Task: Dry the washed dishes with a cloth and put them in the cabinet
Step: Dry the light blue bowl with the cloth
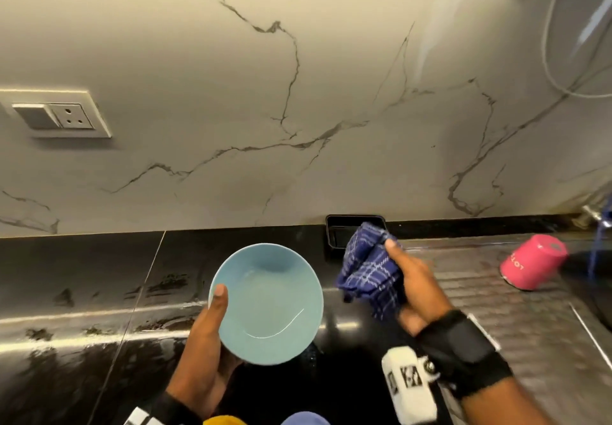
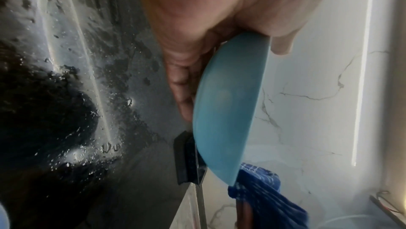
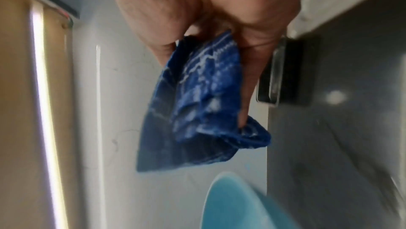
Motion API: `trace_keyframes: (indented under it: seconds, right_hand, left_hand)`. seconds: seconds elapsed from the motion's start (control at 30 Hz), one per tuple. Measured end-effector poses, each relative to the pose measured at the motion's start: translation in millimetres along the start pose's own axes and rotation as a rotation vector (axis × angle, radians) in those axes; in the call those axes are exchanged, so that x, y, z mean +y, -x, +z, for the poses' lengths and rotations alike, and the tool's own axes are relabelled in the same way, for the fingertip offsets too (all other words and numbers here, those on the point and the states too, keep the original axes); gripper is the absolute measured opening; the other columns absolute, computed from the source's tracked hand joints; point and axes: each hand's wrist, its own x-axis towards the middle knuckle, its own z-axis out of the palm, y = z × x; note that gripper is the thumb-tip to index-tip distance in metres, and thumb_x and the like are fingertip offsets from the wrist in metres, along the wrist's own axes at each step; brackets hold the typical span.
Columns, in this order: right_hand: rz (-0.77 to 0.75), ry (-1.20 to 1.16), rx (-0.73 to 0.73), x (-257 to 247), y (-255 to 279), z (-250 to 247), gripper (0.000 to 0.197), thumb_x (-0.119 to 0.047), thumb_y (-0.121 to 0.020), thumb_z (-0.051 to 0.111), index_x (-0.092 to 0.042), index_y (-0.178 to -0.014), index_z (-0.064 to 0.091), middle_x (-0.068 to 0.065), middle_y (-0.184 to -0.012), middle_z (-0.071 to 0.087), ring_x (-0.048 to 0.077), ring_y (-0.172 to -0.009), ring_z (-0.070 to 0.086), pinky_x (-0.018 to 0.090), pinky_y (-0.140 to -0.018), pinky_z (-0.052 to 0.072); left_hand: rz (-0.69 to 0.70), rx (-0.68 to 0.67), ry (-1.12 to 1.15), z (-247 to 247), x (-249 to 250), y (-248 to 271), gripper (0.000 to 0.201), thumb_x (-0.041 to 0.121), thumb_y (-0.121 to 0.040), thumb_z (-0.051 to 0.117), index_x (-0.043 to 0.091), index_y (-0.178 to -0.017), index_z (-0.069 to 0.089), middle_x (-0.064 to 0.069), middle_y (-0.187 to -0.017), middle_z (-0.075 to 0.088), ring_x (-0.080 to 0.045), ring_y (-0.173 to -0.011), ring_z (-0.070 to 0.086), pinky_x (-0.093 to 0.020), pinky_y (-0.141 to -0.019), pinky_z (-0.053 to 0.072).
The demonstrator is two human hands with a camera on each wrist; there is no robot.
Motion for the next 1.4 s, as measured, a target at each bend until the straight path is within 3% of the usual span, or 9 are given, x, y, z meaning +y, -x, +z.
trace_keyframes:
  seconds: [0.17, 0.27, 0.37, 0.6, 0.83, 0.93, 1.03, 1.23, 1.4]
  right_hand:
    - [0.199, -0.328, -0.14, 15.4, 90.7, 33.8, 0.038, -0.027, -0.1, 0.052, 0.003, -0.12, 0.064, 0.028, -0.111, 0.069, 0.034, -0.086, 0.073, 0.042, -0.067, 0.061]
    - [0.223, -0.299, -0.23, 28.8, 116.9, 59.4, 0.037, -0.019, -0.096, 0.055, 0.006, -0.122, 0.064, 0.03, -0.119, 0.065, 0.038, -0.096, 0.07, 0.047, -0.081, 0.06]
    - [0.128, -0.152, -0.166, 51.7, 122.1, 86.1, 0.034, -0.017, -0.094, 0.058, 0.004, -0.121, 0.064, 0.029, -0.116, 0.067, 0.043, -0.106, 0.066, 0.053, -0.096, 0.051]
    - [-0.018, -0.046, -0.175, 73.6, 130.8, 152.2, 0.022, -0.011, -0.1, 0.052, -0.004, -0.116, 0.066, 0.02, -0.109, 0.072, 0.035, -0.103, 0.069, 0.042, -0.081, 0.058]
    - [-0.568, 0.91, -0.679, 86.5, 141.0, 163.2, 0.054, 0.007, -0.078, 0.054, -0.015, -0.125, 0.069, 0.001, -0.13, 0.066, 0.009, -0.126, 0.053, 0.019, -0.11, 0.038]
    - [-0.979, 1.637, -0.892, 86.7, 130.5, 153.1, 0.037, -0.011, -0.085, 0.066, -0.023, -0.12, 0.072, -0.005, -0.132, 0.065, 0.014, -0.135, 0.048, 0.042, -0.106, 0.045]
    - [-1.107, 2.041, -0.841, 70.3, 130.2, 143.1, 0.037, -0.022, -0.081, 0.067, -0.032, -0.116, 0.071, -0.013, -0.123, 0.068, 0.018, -0.126, 0.054, 0.044, -0.103, 0.044]
    - [-0.759, 1.461, -0.755, 75.8, 140.5, 142.5, 0.061, -0.012, -0.078, 0.057, -0.028, -0.136, 0.06, 0.0, -0.126, 0.068, 0.017, -0.117, 0.06, 0.028, -0.099, 0.049]
    - [-0.558, 0.777, -0.631, 119.3, 164.3, 172.8, 0.042, -0.011, -0.088, 0.065, -0.02, -0.128, 0.062, -0.004, -0.125, 0.066, 0.012, -0.117, 0.06, 0.033, -0.102, 0.048]
  left_hand:
    - [0.2, -0.054, -0.096, -5.7, 6.9, 18.9, 0.07, 0.08, -0.08, 0.058, 0.046, -0.14, 0.048, 0.005, -0.132, 0.065, -0.024, -0.114, 0.068, -0.047, -0.084, 0.06]
    - [0.362, -0.107, -0.19, -6.7, 12.3, 34.4, 0.062, 0.069, -0.087, 0.053, 0.058, -0.145, 0.036, 0.026, -0.13, 0.058, -0.006, -0.11, 0.068, -0.032, -0.079, 0.062]
    - [0.471, -0.161, -0.221, -14.6, 14.3, 46.4, 0.057, 0.046, -0.094, 0.044, 0.048, -0.15, 0.035, 0.02, -0.134, 0.059, -0.007, -0.115, 0.066, -0.03, -0.083, 0.06]
    - [0.439, -0.335, -0.216, -43.0, 20.4, 61.3, 0.086, 0.076, -0.077, 0.065, 0.036, -0.149, 0.043, 0.005, -0.144, 0.058, -0.02, -0.13, 0.059, -0.038, -0.1, 0.055]
    - [0.435, -0.363, -0.145, -61.5, 53.1, 60.4, 0.052, 0.038, -0.098, 0.036, 0.02, -0.146, 0.046, -0.002, -0.135, 0.065, -0.023, -0.123, 0.064, -0.034, -0.093, 0.057]
    - [0.421, -0.347, -0.201, -70.1, 64.2, 60.4, 0.047, 0.04, -0.098, 0.041, 0.024, -0.141, 0.053, -0.002, -0.131, 0.066, -0.026, -0.119, 0.066, -0.046, -0.096, 0.057]
    - [0.413, -0.336, -0.218, -77.6, 68.5, 59.9, 0.046, 0.04, -0.098, 0.043, 0.026, -0.14, 0.055, -0.001, -0.127, 0.067, -0.025, -0.114, 0.067, -0.042, -0.089, 0.06]
    - [0.444, -0.269, -0.159, -73.7, 71.1, 60.8, 0.044, 0.043, -0.098, 0.045, 0.024, -0.135, 0.058, -0.007, -0.124, 0.068, -0.031, -0.112, 0.068, -0.044, -0.085, 0.061]
    - [0.481, -0.256, -0.157, -70.0, 71.6, 62.6, 0.043, 0.039, -0.101, 0.049, 0.02, -0.139, 0.055, -0.008, -0.131, 0.063, -0.032, -0.116, 0.065, -0.055, -0.09, 0.058]
